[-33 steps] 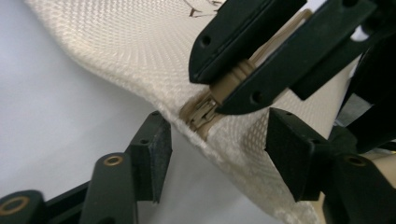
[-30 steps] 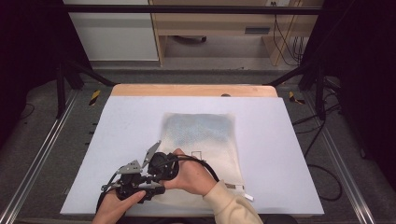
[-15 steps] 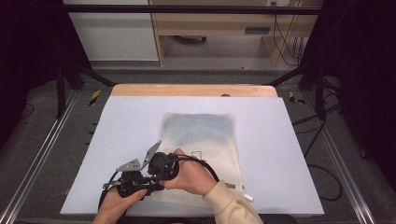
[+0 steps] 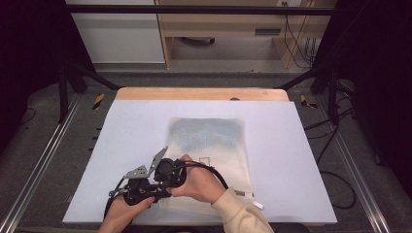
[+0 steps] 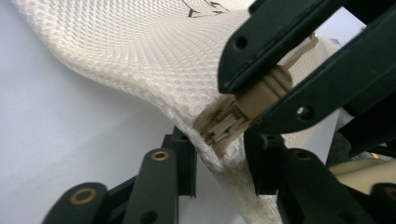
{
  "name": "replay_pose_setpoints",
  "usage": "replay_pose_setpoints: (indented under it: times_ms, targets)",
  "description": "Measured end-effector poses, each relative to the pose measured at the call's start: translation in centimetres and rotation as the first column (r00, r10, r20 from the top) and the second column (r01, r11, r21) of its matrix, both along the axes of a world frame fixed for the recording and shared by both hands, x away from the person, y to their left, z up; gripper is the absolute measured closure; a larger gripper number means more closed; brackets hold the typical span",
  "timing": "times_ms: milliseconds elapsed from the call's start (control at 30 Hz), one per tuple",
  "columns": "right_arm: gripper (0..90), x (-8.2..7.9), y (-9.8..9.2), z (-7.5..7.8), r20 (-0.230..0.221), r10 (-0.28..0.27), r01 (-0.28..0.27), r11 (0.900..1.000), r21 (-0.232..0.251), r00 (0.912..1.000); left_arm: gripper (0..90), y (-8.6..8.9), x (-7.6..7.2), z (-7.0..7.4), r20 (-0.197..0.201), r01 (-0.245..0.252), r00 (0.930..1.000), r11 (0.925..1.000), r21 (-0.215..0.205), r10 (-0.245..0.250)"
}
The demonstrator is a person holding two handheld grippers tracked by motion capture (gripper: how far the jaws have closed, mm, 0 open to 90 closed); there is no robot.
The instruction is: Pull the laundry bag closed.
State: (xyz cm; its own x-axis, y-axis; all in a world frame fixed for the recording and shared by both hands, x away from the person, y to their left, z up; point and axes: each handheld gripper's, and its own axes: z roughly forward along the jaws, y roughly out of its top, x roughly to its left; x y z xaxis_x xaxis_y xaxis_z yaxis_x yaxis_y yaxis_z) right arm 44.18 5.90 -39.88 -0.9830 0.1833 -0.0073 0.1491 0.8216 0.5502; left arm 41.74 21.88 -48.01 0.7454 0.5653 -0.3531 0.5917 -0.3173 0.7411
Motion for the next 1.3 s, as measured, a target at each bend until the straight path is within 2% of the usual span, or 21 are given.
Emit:
replay_pose_setpoints:
  times_ms: [200, 333, 667, 900, 1067, 1300]
  targets:
    - [81.9, 0.0, -0.1, -0.1, 0.003, 0.004, -0.004, 1.000, -0.007, 1.0000, 79.2, 0.1, 0.1, 0.0, -0.006, 0.002, 1.0000, 0.9999, 0.013, -0.002]
    - [81.9, 0.0, -0.3, -0.2, 0.006, 0.007, -0.007, 1.000, -0.012, 1.0000, 80.6, 0.2, 0.2, 0.0, -0.009, 0.005, 0.9999, 0.9999, 0.013, -0.005]
    - [82.0, -0.1, -0.6, -0.6, 0.022, 0.011, -0.010, 0.999, -0.033, 0.9997, 81.8, 0.4, 0.2, 0.1, -0.006, 0.001, 1.0000, 0.9999, 0.014, -0.001]
    - [82.1, -0.2, -0.9, -1.0, 0.016, 0.006, -0.005, 0.999, -0.045, 0.9998, 82.1, 0.3, 0.1, 0.2, -0.002, 0.005, 1.0000, 0.9996, 0.028, -0.005]
    - [82.1, -0.1, -1.2, -1.2, 0.026, 0.008, -0.007, 0.997, -0.070, 0.9996, 82.4, 0.4, 0.2, 0.2, 0.002, 0.005, 1.0000, 0.9992, 0.039, -0.005]
    - [82.0, -0.1, -1.9, -1.4, 0.018, -0.006, 0.008, 0.996, -0.086, 0.9998, 82.3, 0.3, 0.1, 0.2, 0.002, -0.003, 1.0000, 0.9996, 0.027, 0.003]
